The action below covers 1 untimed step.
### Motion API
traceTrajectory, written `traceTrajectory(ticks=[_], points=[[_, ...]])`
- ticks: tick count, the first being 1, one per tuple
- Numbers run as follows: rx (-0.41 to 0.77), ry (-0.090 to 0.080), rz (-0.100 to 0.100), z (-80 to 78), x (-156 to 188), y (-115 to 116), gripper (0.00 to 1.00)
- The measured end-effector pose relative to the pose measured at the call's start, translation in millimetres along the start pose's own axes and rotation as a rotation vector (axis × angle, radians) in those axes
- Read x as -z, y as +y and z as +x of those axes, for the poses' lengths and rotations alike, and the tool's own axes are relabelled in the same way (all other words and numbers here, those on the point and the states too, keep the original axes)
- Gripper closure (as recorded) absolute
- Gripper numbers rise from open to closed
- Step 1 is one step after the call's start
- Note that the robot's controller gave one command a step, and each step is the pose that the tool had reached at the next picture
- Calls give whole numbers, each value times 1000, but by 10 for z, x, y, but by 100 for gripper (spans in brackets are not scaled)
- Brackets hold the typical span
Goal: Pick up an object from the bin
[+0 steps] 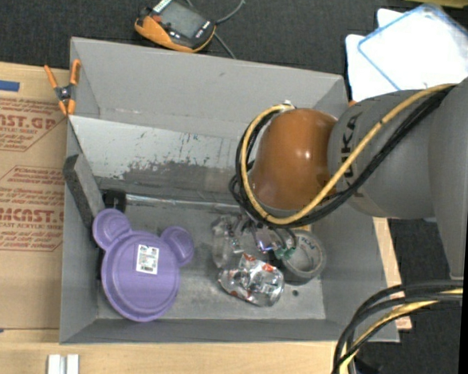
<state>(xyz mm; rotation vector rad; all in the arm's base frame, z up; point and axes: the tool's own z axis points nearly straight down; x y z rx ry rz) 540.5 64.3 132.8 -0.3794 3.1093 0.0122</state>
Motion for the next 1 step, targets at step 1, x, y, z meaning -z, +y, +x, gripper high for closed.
traceTrajectory(ticks=[1], points=[[-185, -17, 1, 540, -468, -905, 0]])
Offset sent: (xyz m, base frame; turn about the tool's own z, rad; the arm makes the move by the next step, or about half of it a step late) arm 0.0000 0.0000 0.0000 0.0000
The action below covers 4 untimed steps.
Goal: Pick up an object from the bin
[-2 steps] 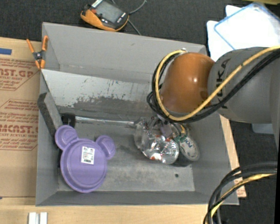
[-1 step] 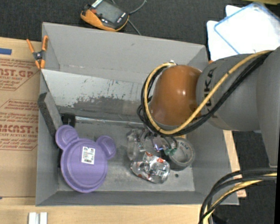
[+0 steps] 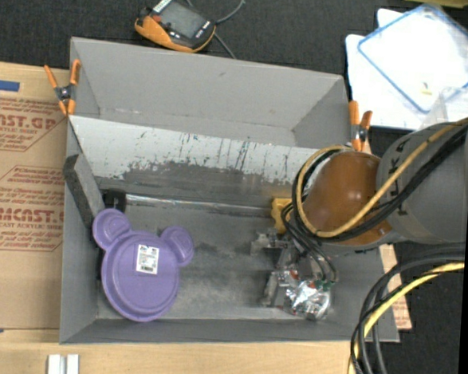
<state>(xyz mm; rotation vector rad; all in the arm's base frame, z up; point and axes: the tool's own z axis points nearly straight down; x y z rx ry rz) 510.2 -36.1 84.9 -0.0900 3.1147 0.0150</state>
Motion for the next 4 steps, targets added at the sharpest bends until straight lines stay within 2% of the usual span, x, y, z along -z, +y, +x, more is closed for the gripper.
traceTrajectory(ticks=[1, 2, 3, 4], points=[[3, 6, -3, 14, -7, 23, 100], [2, 6, -3, 14, -7, 22, 100], [-19, 13, -6, 286, 7, -351, 100], [-24, 19, -9, 210, -15, -318, 100]])
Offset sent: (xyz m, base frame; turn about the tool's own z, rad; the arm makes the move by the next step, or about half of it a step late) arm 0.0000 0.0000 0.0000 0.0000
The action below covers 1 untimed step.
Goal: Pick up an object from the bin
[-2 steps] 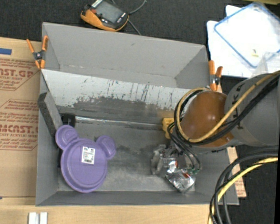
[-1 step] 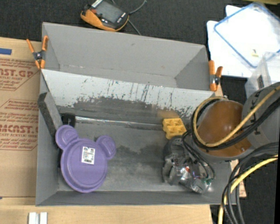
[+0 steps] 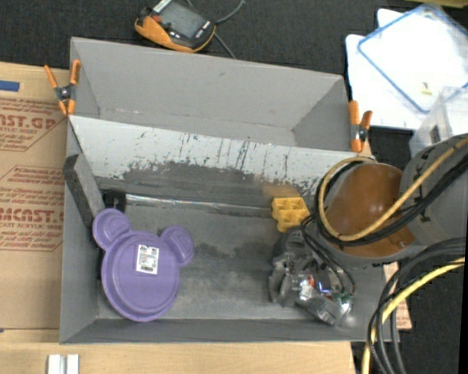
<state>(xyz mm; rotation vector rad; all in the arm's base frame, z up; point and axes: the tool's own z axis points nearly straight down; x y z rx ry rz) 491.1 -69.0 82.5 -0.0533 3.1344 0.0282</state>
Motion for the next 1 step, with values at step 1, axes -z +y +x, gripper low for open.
traceTrajectory(ticks=[1], points=[[158, -7, -6, 46, -104, -255, 0]])
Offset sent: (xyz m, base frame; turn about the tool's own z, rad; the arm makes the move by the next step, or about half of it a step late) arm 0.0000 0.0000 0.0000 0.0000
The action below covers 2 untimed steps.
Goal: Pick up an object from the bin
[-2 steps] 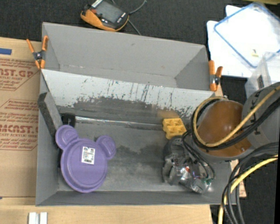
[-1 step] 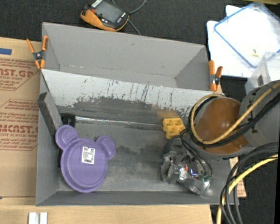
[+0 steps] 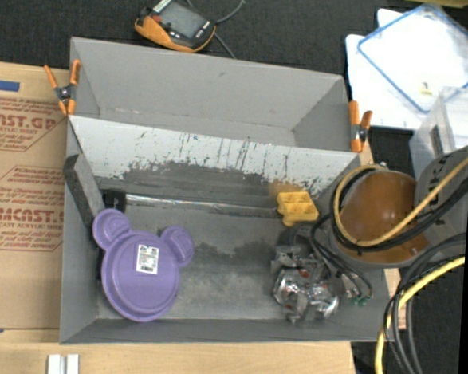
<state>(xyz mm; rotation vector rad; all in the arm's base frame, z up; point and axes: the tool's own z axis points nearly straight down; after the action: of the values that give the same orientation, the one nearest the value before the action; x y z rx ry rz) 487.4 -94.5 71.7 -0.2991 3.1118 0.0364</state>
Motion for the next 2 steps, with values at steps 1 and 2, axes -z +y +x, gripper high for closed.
traceTrajectory(ticks=[1, 2], points=[[0, 11, -1, 27, -12, 0, 100], [0, 11, -1, 27, -12, 0, 100]])
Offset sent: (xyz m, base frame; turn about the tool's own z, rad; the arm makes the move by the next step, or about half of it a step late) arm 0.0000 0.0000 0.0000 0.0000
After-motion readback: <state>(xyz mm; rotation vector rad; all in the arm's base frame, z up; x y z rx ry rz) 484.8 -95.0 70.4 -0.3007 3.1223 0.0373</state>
